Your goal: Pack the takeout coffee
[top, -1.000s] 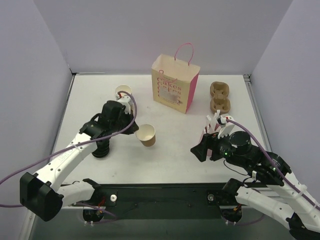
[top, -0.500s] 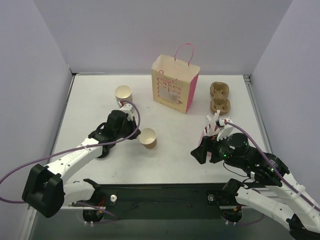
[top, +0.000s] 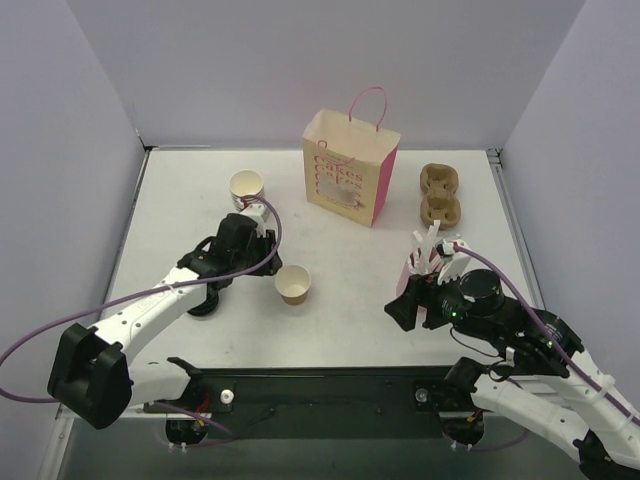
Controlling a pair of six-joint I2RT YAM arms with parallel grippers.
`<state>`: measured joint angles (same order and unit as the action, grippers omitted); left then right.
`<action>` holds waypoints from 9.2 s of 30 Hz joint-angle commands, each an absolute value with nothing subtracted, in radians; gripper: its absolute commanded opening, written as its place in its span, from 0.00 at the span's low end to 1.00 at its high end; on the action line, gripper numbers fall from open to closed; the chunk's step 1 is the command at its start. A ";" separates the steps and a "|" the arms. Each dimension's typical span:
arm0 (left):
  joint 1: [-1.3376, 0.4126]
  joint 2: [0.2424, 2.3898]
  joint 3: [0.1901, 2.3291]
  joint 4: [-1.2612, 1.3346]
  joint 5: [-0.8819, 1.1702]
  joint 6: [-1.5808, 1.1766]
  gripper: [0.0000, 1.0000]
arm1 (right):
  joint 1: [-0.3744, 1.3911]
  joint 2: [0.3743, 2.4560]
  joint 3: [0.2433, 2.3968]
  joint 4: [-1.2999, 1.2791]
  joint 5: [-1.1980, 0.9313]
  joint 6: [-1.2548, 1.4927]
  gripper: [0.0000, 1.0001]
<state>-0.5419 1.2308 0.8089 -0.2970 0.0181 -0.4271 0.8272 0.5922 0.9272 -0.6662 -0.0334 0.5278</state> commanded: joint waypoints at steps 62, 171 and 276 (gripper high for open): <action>-0.457 1.331 1.029 -0.785 -0.574 -0.135 0.41 | 0.834 0.594 0.985 -0.713 -0.031 0.555 0.75; -0.529 0.669 0.477 0.710 0.321 -1.108 0.00 | 1.008 1.077 0.926 0.236 0.153 1.134 0.48; -0.531 0.382 0.606 -0.331 -0.189 -0.523 0.86 | 0.980 1.862 1.620 -0.657 0.213 0.609 0.00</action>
<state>-0.5293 0.3973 0.6006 -0.3481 -0.1802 -0.5190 0.9871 1.8572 1.5906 -0.6132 0.1600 0.6174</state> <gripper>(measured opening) 0.859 0.067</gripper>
